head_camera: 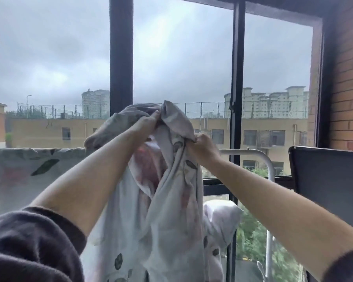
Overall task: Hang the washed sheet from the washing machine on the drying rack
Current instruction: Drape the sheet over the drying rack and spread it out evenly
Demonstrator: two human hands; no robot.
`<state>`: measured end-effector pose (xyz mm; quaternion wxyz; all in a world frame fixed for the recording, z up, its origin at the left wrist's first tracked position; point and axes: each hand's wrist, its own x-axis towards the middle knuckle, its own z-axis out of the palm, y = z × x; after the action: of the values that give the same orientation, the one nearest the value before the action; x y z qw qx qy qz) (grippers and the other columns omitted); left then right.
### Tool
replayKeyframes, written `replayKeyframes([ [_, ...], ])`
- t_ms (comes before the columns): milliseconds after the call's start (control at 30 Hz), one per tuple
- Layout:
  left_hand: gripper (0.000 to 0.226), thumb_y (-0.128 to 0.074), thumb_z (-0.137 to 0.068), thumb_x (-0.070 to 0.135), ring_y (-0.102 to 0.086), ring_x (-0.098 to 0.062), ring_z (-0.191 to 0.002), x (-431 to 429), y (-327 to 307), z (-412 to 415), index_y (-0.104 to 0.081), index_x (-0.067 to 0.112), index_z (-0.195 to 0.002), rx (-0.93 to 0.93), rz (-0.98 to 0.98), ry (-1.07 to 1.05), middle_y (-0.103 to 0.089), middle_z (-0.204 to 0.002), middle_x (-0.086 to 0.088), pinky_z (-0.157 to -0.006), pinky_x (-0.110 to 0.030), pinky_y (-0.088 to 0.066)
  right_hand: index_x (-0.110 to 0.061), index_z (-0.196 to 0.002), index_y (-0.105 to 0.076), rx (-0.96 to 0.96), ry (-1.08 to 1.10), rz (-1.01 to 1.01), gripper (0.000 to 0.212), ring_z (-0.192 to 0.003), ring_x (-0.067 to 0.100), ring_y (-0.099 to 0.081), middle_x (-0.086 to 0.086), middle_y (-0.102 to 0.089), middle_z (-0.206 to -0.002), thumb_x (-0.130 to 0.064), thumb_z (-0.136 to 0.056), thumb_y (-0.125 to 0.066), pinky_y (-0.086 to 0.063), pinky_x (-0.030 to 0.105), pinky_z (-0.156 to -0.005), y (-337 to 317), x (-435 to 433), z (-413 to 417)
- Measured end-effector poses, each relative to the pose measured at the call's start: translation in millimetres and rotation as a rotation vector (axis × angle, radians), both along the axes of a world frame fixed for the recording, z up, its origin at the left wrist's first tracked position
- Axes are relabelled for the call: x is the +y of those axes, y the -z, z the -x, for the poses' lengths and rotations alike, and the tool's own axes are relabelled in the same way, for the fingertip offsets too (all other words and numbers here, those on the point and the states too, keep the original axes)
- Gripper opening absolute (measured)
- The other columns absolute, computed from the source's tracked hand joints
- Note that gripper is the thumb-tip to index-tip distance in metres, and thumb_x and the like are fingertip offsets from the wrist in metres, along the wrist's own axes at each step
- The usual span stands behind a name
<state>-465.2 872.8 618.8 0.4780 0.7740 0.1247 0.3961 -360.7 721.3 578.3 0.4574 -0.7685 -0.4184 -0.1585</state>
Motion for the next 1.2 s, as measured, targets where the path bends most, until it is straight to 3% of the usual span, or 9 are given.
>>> replayKeyframes([
  [100, 0.075, -0.061, -0.072, 0.071, -0.056, -0.014, -0.108, -16, 19, -5, -0.045, 0.026, -0.129, 0.353, -0.428, -0.032, -0.056, -0.118, 0.008, -0.092, -0.032, -0.048, -0.017, -0.065, -0.056, 0.15, -0.005, -0.164, 0.028, -0.068, 0.024, -0.053, 0.003, -0.053, -0.065, -0.023, -0.091, -0.047, -0.041, 0.033, -0.06, -41, -6, -18],
  [200, 0.07, -0.069, -0.076, 0.051, -0.056, -0.022, -0.11, -38, 32, -28, -0.043, 0.019, -0.133, 0.326, -0.633, -0.174, -0.057, -0.119, 0.0, -0.089, -0.031, -0.047, -0.009, -0.092, -0.068, 0.217, 0.034, -0.233, 0.022, -0.088, 0.027, -0.057, 0.011, -0.062, -0.088, -0.016, -0.087, -0.048, -0.043, 0.035, -0.074, -63, 1, -34],
  [467, 0.043, -0.066, -0.08, 0.037, -0.062, -0.025, -0.094, -78, 6, -93, -0.062, 0.016, -0.117, 0.18, -0.394, -0.089, -0.065, -0.102, -0.007, -0.072, -0.027, -0.046, -0.008, -0.105, -0.065, 0.458, -0.055, -0.383, 0.024, -0.091, 0.025, -0.063, 0.01, -0.066, -0.097, -0.023, -0.091, -0.051, -0.05, 0.032, -0.074, -76, -13, -86],
  [600, 0.02, -0.06, -0.087, 0.024, -0.062, -0.029, -0.088, -73, -29, -107, -0.068, 0.006, -0.088, -0.097, -0.143, -0.182, -0.065, -0.088, -0.015, -0.07, -0.033, -0.047, -0.023, -0.11, -0.063, 0.375, -0.363, -0.003, 0.047, -0.087, 0.016, -0.069, -0.001, -0.071, -0.101, -0.06, -0.082, -0.06, -0.054, 0.031, -0.074, -52, -56, -95],
  [733, 0.012, -0.056, -0.087, 0.023, -0.066, -0.028, -0.086, -67, -67, -118, -0.06, 0.013, -0.083, -0.251, 0.076, -0.211, -0.068, -0.095, -0.012, -0.067, -0.03, -0.051, -0.016, -0.107, -0.066, 0.251, -0.255, 0.358, 0.036, -0.092, 0.02, -0.068, 0.004, -0.071, -0.102, -0.038, -0.079, -0.073, -0.056, 0.038, -0.084, -29, -72, -117],
  [867, 0.036, -0.054, -0.092, 0.027, -0.063, -0.024, -0.096, -63, -40, -134, -0.055, 0.003, -0.12, 0.029, -0.004, -0.114, -0.063, -0.106, -0.007, -0.068, -0.025, -0.048, 0.004, -0.094, -0.066, 0.358, -0.025, 0.017, 0.019, -0.07, 0.021, -0.06, 0.011, -0.063, -0.08, -0.009, -0.084, -0.057, -0.052, 0.03, -0.059, -37, -58, -143],
  [1033, 0.045, -0.041, -0.095, 0.055, -0.051, -0.018, -0.094, -58, -9, -132, -0.051, 0.013, -0.108, 0.363, -0.322, 0.095, -0.054, -0.107, -0.008, -0.078, -0.028, -0.045, -0.011, -0.105, -0.05, 0.607, -0.019, -0.46, 0.012, -0.094, 0.017, -0.046, 0.003, -0.049, -0.105, -0.014, -0.098, -0.041, -0.044, 0.028, -0.079, -86, -27, -164],
  [1100, 0.073, -0.039, -0.084, 0.074, -0.056, -0.025, -0.1, -46, -2, -136, -0.055, 0.011, -0.116, 0.397, -0.492, 0.077, -0.059, -0.113, -0.01, -0.086, -0.038, -0.046, -0.002, -0.105, -0.058, 0.673, 0.019, -0.543, 0.02, -0.092, 0.016, -0.051, 0.002, -0.055, -0.104, -0.014, -0.098, -0.044, -0.042, 0.016, -0.063, -95, -14, -179],
  [1200, 0.057, -0.045, -0.086, 0.067, -0.057, -0.019, -0.097, -33, 20, -137, -0.055, 0.023, -0.12, 0.544, -0.712, -0.184, -0.062, -0.112, 0.0, -0.074, -0.03, -0.042, 0.0, -0.122, -0.058, 0.325, 0.168, 0.13, 0.037, -0.111, 0.024, -0.057, 0.006, -0.06, -0.123, -0.021, -0.101, -0.037, -0.047, 0.015, -0.071, -66, 8, -192],
])
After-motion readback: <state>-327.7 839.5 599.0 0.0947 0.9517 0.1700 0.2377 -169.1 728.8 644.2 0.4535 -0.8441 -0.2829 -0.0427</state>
